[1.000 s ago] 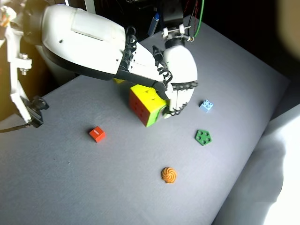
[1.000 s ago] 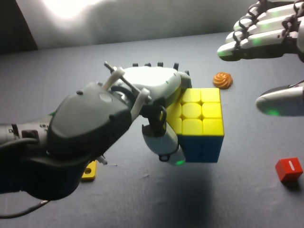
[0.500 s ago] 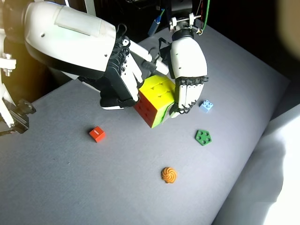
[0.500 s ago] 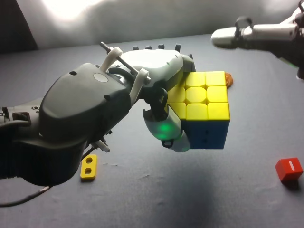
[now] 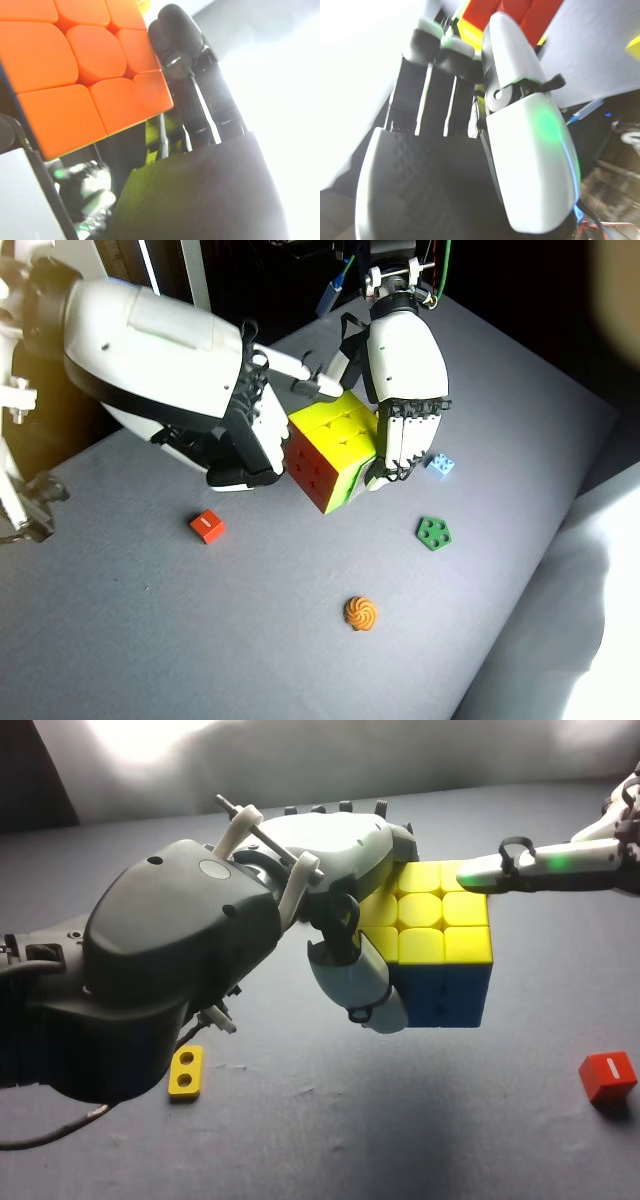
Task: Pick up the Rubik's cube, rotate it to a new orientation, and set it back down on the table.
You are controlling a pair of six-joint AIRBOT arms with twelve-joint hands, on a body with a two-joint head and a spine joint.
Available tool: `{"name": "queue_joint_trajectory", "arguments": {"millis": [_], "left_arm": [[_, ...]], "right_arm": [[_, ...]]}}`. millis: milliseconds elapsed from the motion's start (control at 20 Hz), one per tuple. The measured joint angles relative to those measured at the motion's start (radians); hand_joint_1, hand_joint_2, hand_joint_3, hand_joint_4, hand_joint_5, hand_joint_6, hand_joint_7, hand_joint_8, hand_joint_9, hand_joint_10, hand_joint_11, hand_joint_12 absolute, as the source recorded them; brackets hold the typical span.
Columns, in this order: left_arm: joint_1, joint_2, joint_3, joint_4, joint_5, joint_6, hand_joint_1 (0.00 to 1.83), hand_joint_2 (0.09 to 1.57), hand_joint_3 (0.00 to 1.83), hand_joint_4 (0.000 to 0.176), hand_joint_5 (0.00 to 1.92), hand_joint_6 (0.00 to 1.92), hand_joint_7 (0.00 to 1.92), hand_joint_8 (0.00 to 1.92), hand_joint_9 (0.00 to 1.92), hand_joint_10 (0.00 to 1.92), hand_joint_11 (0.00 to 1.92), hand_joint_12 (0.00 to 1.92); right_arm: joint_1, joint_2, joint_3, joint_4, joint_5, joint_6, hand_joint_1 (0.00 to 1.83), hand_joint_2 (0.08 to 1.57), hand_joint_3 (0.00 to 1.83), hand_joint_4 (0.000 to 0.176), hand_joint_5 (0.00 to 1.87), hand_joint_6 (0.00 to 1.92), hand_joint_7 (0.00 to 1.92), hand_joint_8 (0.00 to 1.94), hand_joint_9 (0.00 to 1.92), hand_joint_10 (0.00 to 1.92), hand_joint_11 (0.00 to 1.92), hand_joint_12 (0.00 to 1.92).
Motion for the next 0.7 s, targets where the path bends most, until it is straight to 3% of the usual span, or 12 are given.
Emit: {"name": "queue_joint_trajectory", "arguments": {"millis": [100,150,200,250,350,450,500,550,600,650,700], "left_arm": [[-0.008,0.0,0.0,-0.007,-0.002,0.005,1.38,1.11,0.0,0.0,1.01,0.76,0.98,1.01,0.88,1.33,0.73,1.24],[-0.01,0.0,0.0,-0.006,-0.003,0.012,1.38,1.12,0.0,0.0,1.01,0.77,0.94,1.07,0.86,1.35,0.72,1.26],[-0.013,0.0,0.0,-0.008,-0.003,0.013,1.38,1.12,0.0,0.0,1.0,0.77,0.94,1.08,0.86,1.36,0.71,1.27],[-0.017,0.0,0.0,-0.012,-0.002,0.015,1.37,1.13,0.0,0.0,1.0,0.79,0.93,1.1,0.84,1.36,0.71,1.27],[-0.02,0.0,0.0,-0.02,-0.004,0.02,1.37,1.13,0.0,0.0,0.97,0.84,0.93,1.09,0.83,1.38,0.7,1.28],[-0.021,0.0,0.0,-0.022,-0.005,0.023,1.38,1.12,0.0,0.0,0.99,0.8,0.94,1.07,0.85,1.36,0.72,1.28],[-0.021,0.0,0.0,-0.023,-0.005,0.024,1.37,1.14,0.0,0.0,0.97,0.82,0.91,1.13,0.82,1.4,0.69,1.31],[-0.022,0.0,0.0,-0.027,-0.006,0.027,1.37,1.14,0.0,0.0,0.97,0.81,0.91,1.14,0.82,1.4,0.7,1.3],[-0.022,0.0,0.0,-0.028,-0.006,0.03,1.37,1.14,0.0,0.0,0.96,0.82,0.92,1.13,0.82,1.4,0.7,1.3],[-0.022,0.0,0.0,-0.027,-0.005,0.032,1.37,1.14,0.0,0.0,0.96,0.82,0.92,1.13,0.82,1.4,0.7,1.3],[-0.022,0.0,0.0,-0.027,-0.005,0.032,1.37,1.14,0.0,0.0,0.96,0.82,0.92,1.12,0.81,1.42,0.68,1.32]], "right_arm": [[-0.012,-0.002,0.006,-0.005,0.003,0.0,1.41,1.12,0.0,0.176,0.0,0.0,0.68,1.94,0.89,1.92,0.83,1.92],[-0.013,-0.006,0.01,-0.006,0.005,0.0,1.34,1.18,0.06,0.176,0.0,0.0,0.73,1.57,0.87,1.92,0.8,1.92],[-0.018,-0.006,0.01,-0.002,0.002,0.0,1.4,1.13,0.03,0.176,0.0,0.0,0.72,1.76,0.88,1.92,0.81,1.92],[-0.027,-0.008,0.01,-0.006,0.0,0.0,1.34,1.2,0.03,0.176,0.0,0.0,0.73,1.54,0.85,1.92,0.78,1.92],[-0.036,-0.013,0.01,-0.032,0.005,0.0,1.33,1.21,0.01,0.176,0.0,0.0,0.77,1.42,0.87,1.89,0.78,1.92],[-0.034,-0.019,0.01,-0.024,0.006,-0.001,1.32,1.23,0.01,0.176,0.0,0.0,0.74,1.47,0.85,1.92,0.77,1.92],[-0.035,-0.024,0.01,-0.029,0.006,0.0,1.36,1.15,0.0,0.176,0.0,0.0,0.74,1.7,0.87,1.92,0.79,1.92],[-0.035,-0.027,0.01,-0.029,0.008,0.0,1.36,1.13,0.0,0.176,0.0,0.0,0.77,1.78,0.9,1.92,0.8,1.92],[-0.035,-0.031,0.01,-0.027,0.008,0.0,1.34,1.18,0.03,0.176,0.0,0.0,0.78,1.48,0.9,1.91,0.79,1.92],[-0.035,-0.033,0.01,-0.027,0.007,0.0,1.34,1.18,0.03,0.176,0.0,0.0,0.78,1.48,0.9,1.91,0.79,1.92],[-0.037,-0.033,0.01,-0.027,0.008,0.0,1.37,1.13,0.01,0.176,0.0,0.0,0.8,1.66,0.92,1.9,0.81,1.92]]}}
